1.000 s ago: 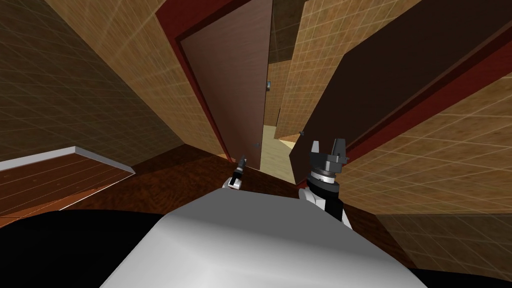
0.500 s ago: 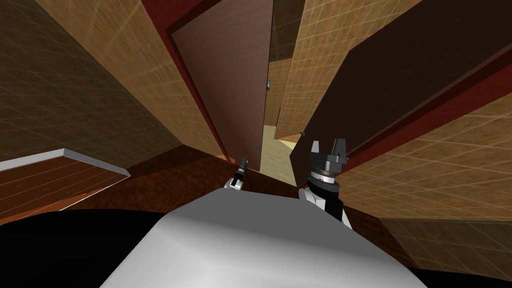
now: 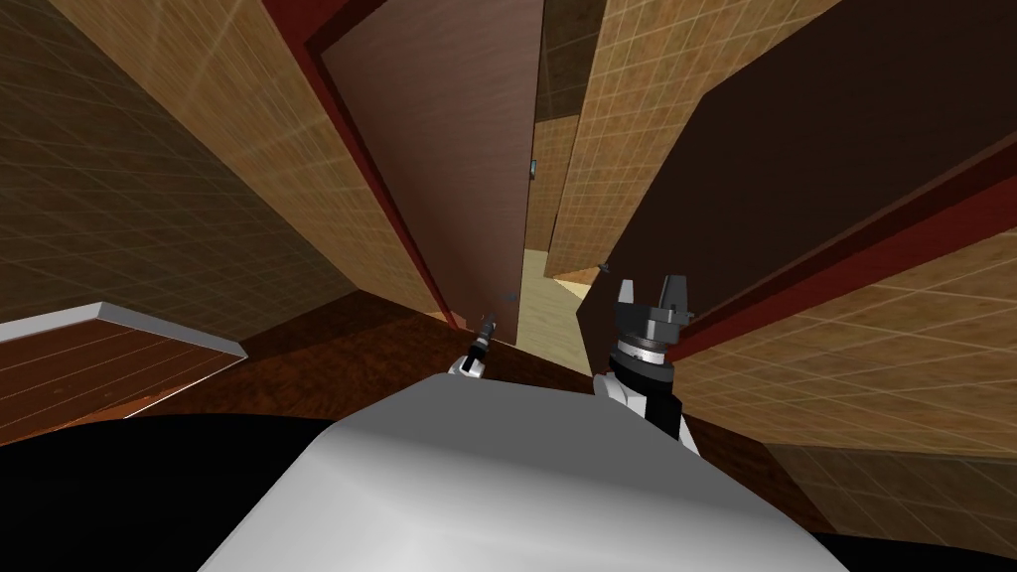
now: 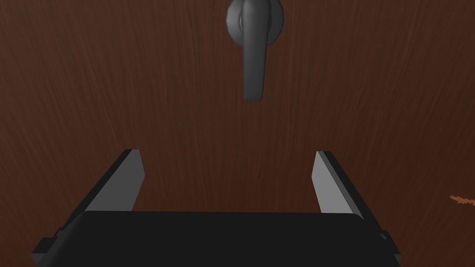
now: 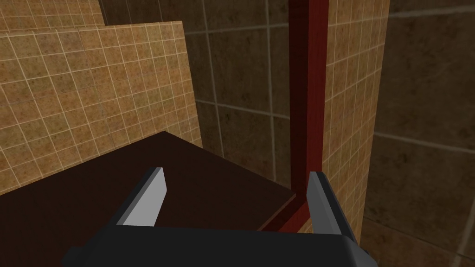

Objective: Push the door open

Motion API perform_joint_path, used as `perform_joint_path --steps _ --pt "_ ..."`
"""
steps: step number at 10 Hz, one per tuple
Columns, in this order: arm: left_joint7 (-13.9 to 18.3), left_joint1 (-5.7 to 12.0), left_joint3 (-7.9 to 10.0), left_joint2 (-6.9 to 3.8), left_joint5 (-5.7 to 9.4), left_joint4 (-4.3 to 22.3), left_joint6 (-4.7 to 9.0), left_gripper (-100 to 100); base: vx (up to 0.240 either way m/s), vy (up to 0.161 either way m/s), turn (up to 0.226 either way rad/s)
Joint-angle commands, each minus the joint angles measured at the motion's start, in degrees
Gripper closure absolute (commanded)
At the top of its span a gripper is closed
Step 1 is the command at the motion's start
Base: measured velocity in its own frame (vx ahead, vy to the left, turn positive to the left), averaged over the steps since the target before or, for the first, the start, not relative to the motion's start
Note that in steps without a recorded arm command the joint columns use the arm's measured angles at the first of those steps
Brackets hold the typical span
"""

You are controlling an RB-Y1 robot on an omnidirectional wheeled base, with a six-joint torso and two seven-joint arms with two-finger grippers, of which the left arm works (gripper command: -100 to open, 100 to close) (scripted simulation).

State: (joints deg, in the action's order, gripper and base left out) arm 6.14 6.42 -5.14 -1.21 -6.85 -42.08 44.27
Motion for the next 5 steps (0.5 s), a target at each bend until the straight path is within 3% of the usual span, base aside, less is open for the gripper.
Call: perform_joint_path --steps 1,4,5 --pt "0.1 0.89 -0.17 0.52 -0.31 2.12 0.25 -100 0.123 0.035 -0.011" --pt "0.15 1.84 -0.1 0.72 -0.37 4.23 0.91 -100 0.089 0.013 -0.006" --pt "0.03 2.05 0.1 -0.26 -0.25 4.67 1.13 -100 0.112 -0.022 -0.025"
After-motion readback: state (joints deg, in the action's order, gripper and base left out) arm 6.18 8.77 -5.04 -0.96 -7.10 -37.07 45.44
